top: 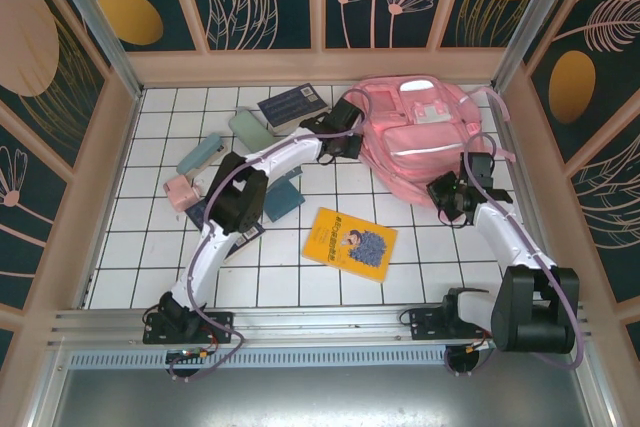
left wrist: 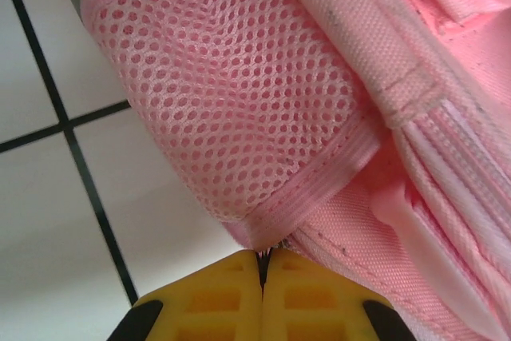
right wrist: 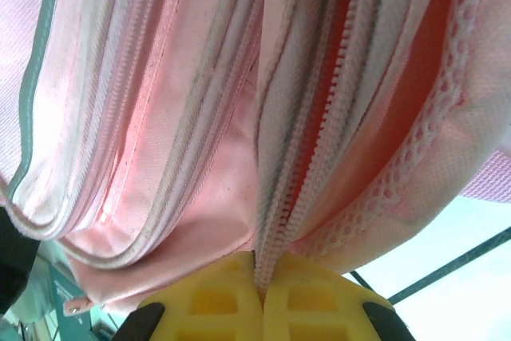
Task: Pack the student bag
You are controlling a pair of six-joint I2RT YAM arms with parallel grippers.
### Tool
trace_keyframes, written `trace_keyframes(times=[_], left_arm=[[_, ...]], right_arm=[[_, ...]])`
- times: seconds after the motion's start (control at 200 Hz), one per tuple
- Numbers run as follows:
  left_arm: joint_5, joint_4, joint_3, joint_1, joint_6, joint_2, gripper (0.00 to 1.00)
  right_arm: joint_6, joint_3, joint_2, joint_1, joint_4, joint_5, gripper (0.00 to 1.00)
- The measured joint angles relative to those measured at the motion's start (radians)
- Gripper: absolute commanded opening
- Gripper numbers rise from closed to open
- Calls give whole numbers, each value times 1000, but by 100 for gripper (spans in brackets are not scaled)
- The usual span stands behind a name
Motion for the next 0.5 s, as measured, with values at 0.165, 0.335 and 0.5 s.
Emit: trace_keyframes(times=[0.165,0.335,0.5], left_arm=[[1,-34,68,1,-14,51,0],[13,-36,71,4,-19,51,0],[4,-37,82,24,-19,54,0]], right_arm=[[-22,-3,0,-6,14,-25,0],[-30,-5,0,0,22,-40,0],[-33,-3,2,113,57,-51,0]])
